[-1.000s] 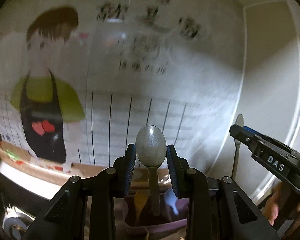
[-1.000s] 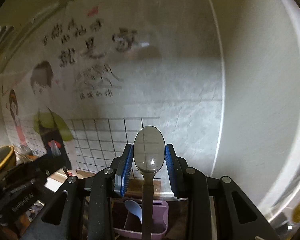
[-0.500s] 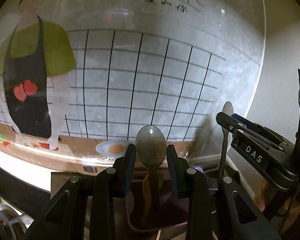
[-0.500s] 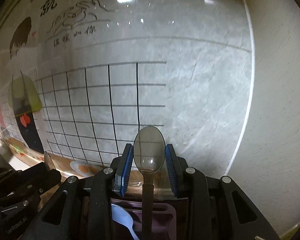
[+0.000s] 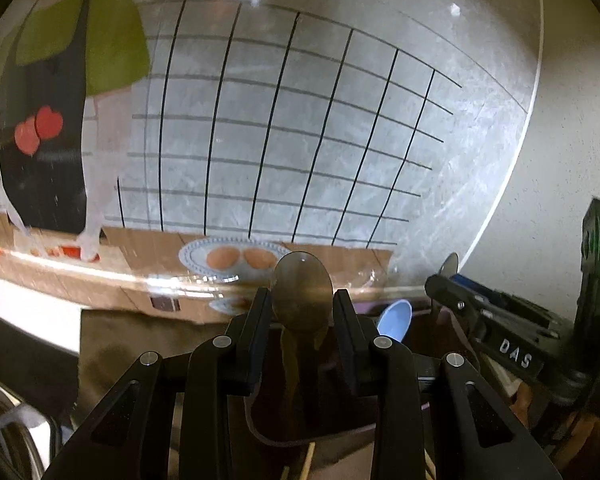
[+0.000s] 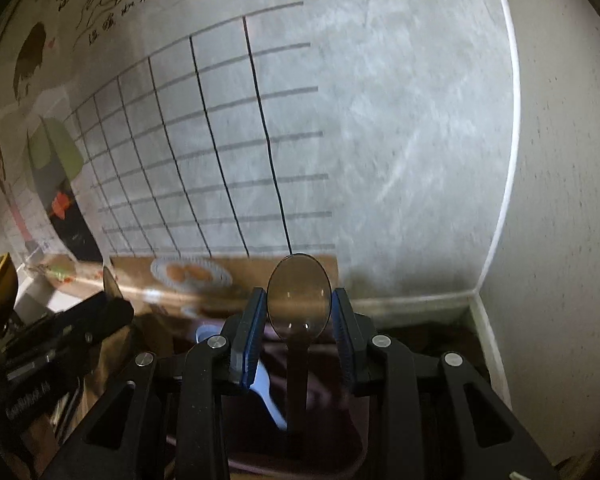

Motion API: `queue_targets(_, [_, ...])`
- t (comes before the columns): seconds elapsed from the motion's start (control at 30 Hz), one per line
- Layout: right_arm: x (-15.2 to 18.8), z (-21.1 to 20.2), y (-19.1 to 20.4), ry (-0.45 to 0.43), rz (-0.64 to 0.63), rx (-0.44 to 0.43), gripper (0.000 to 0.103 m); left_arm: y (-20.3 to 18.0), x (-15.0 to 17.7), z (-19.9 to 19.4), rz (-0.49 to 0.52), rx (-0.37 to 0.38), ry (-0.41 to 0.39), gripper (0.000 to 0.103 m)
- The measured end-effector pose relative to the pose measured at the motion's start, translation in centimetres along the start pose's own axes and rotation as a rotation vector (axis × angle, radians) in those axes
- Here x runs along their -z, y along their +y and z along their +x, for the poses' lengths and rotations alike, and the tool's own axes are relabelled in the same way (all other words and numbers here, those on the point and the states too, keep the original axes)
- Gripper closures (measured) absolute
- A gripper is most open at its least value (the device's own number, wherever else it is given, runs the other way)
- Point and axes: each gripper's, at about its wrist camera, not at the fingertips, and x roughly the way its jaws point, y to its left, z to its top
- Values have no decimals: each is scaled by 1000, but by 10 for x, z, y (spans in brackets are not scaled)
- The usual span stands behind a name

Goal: Organize utensils
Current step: 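Lower the metal spoon into the caddy and open the right tool, then move the right tool back over the cloth to the chopsticks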

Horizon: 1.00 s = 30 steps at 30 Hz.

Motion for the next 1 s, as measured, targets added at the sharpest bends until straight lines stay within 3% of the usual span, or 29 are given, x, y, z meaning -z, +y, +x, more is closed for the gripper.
queue_targets(0.17, [10, -4, 7, 47, -73, 24, 71, 0, 2, 0, -13, 27, 27, 70])
queue_targets(0.27, [13, -7, 9, 74, -95, 10, 62, 1, -2, -7, -51, 79, 33, 69])
queue_targets(0.57, [16, -67, 6, 18, -107, 60, 56, -5, -3, -67, 34, 20, -1, 69])
queue_targets(0.8, [47, -124, 4, 25, -137, 154, 54, 27, 39, -123, 13, -50, 52, 69])
queue_targets(0.9, [65, -148, 1, 19, -114, 179, 44, 36, 71, -149, -18, -79, 75, 69])
queue_targets(1.0, [83, -171, -5, 22, -75, 142, 37, 37, 101, -164, -35, -86, 112, 69])
